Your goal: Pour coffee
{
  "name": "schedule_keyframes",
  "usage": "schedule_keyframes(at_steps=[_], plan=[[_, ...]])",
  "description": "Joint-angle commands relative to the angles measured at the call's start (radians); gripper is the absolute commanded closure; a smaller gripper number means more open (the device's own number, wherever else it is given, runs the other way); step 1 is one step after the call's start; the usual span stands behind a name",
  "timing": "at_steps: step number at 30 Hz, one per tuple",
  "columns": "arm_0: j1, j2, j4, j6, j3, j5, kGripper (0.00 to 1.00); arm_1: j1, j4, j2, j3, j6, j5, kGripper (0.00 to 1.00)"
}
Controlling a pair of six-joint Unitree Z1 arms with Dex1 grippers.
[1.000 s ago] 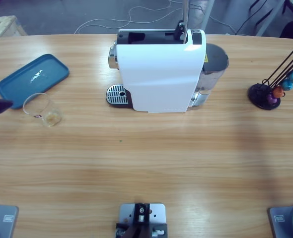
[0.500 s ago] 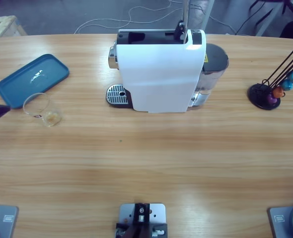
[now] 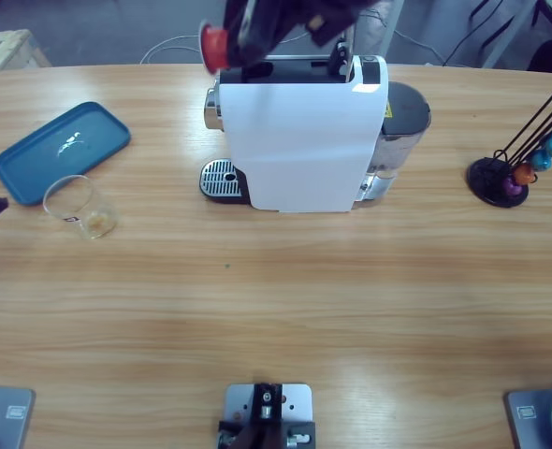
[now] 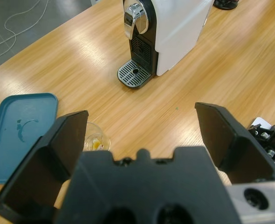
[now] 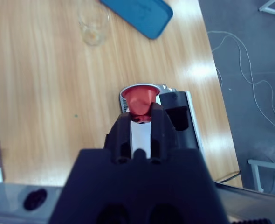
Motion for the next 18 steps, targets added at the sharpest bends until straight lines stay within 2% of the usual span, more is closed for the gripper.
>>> schedule_keyframes(at_steps=[1,18], plan=[[-0.008,-0.027,0.006,0.01,0.046,-0.009,0.009,-0.077,-0.055,0.099,-0.005,-0.017,-0.011,1.0],[-0.008,-0.04,0.008,0.007,0.072,-0.009,0.009,-0.119,-0.071,0.163,0.001,-0.017,-0.003,1.0]])
